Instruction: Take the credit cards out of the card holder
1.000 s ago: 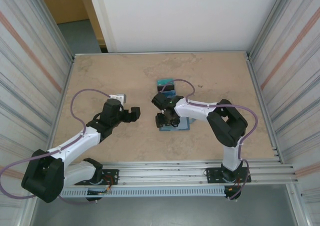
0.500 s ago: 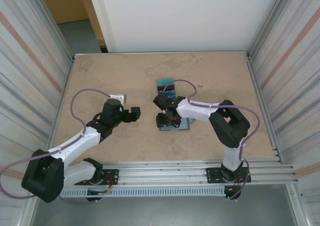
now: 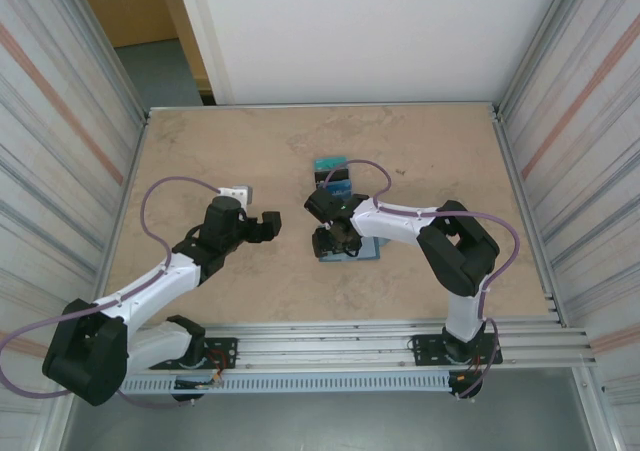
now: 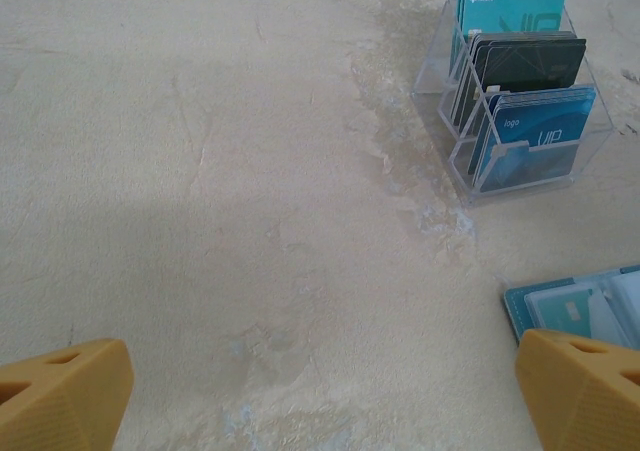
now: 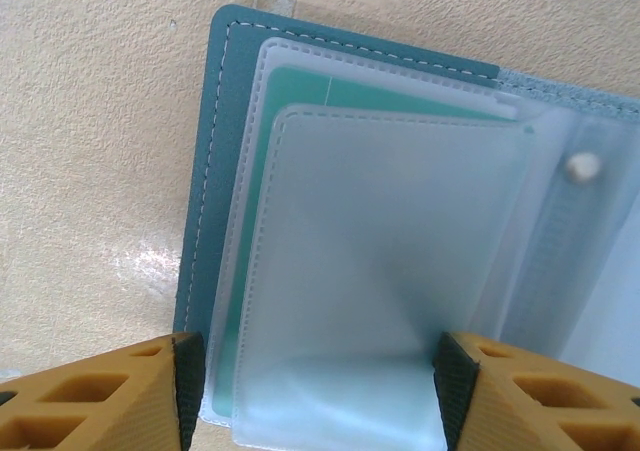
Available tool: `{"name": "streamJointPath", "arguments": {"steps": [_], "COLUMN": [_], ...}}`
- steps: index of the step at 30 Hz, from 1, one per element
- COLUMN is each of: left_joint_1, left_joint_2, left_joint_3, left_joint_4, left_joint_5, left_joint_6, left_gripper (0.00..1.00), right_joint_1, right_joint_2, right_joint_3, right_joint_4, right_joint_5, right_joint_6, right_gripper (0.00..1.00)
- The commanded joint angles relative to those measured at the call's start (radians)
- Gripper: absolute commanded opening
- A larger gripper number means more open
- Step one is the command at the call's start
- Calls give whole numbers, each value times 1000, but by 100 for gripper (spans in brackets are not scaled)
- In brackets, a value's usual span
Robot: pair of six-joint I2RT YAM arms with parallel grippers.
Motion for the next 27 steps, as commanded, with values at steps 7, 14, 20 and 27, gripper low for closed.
{"name": "streamJointPath", "arguments": {"steps": [7, 14, 20, 27], "left_joint_1": [5, 5, 5, 5], "left_joint_2": [-13, -13, -11, -9], "left_joint_3": [17, 21, 24, 25], "left_joint_4": [-6, -9, -15, -15], "left_joint_5": [10, 15, 9, 8], "left_joint_6": [9, 10, 10, 8], "left_gripper": [99, 99, 99, 99], "right_joint_1": [-1, -3, 3, 4], "right_joint_2": [-59, -43, -8, 30], "right_joint_3": [2, 4, 14, 15], "right_joint_4": [-30, -42, -52, -66], "right_joint_5": [-1, 1, -7, 9], "right_joint_6": [-19, -25, -30, -31], "right_gripper": [56, 57, 61, 60]}}
